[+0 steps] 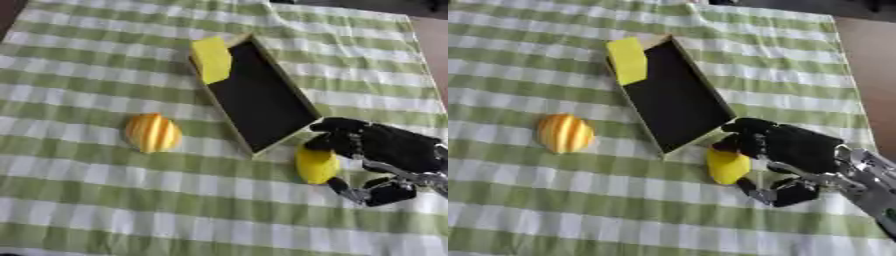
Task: Pick up objects on the table and place them in the box.
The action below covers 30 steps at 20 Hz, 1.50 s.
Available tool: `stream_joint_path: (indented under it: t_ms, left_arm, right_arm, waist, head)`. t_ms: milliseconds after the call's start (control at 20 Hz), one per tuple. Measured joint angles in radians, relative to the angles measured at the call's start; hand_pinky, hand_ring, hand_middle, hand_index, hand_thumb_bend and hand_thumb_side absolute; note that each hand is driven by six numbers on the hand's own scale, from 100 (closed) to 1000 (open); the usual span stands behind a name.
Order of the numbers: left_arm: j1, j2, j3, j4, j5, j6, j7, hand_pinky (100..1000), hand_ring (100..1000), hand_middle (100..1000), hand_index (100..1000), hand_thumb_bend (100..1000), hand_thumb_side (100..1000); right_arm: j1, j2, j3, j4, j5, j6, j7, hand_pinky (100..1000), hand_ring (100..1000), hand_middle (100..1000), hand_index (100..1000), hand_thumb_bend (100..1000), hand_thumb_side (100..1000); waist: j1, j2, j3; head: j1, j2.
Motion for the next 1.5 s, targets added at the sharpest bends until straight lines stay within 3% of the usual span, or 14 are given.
stream_joint_path:
  t_ms: [350,750,900,950,1000,1250,1500]
  left_arm:
    - [-0.007,-0.008,0.000,0.000,0.001,0.003,-0.004,736,792,686,761,100,565]
    - [-0.007,-0.017,0.000,-0.007,0.003,0.008,-0.005,738,792,687,761,100,566]
    - [-0.007,-0.017,0.000,-0.013,0.003,0.013,-0.003,739,793,687,761,100,566]
    - [-0.007,-0.017,0.000,-0.013,0.003,0.013,-0.002,739,793,688,762,100,568]
    - [-0.007,-0.017,0.000,-0.013,0.003,0.014,-0.001,739,793,688,762,100,566]
    - [-0.006,-0.017,-0.001,-0.018,0.003,0.015,0.004,740,793,688,761,100,565]
    - [-0.009,-0.017,-0.006,-0.019,-0.002,0.014,0.006,740,793,687,757,100,565]
  right_arm:
    - [-0.009,0.006,0.002,0.000,-0.036,0.008,-0.045,908,837,531,737,100,228]
    - [-0.006,0.006,0.010,0.000,-0.119,-0.028,-0.131,849,722,412,565,100,198]
    - [0.002,0.007,0.020,0.000,-0.160,-0.064,-0.140,841,710,388,572,100,202]
    - [0.003,0.007,0.022,0.000,-0.176,-0.078,-0.139,842,710,388,579,100,273]
    - [0.004,0.007,0.023,0.000,-0.190,-0.091,-0.136,842,712,390,583,100,210]
    - [0.003,0.004,0.018,0.000,-0.265,-0.154,-0.136,880,740,401,601,100,245]
    - [-0.022,-0.020,-0.022,0.000,-0.343,-0.151,-0.148,891,729,399,602,100,280]
  waist:
    - [0.000,0.003,0.006]
    - [0.000,0.002,0.009]
    - [0.002,-0.005,0.004]
    - [0.003,-0.009,0.003]
    - [0.005,-0.011,0.003]
    - [0.008,-0.017,-0.003]
    - [0.000,-0.014,0.023]
  head:
    - [-0.007,-0.001]
    - [-0.008,-0.001]
    - [-0.007,-0.001]
    - [-0.007,0.000]
    - [-0.007,0.000]
    - [-0.007,0.000]
    - [-0.016,-0.008]
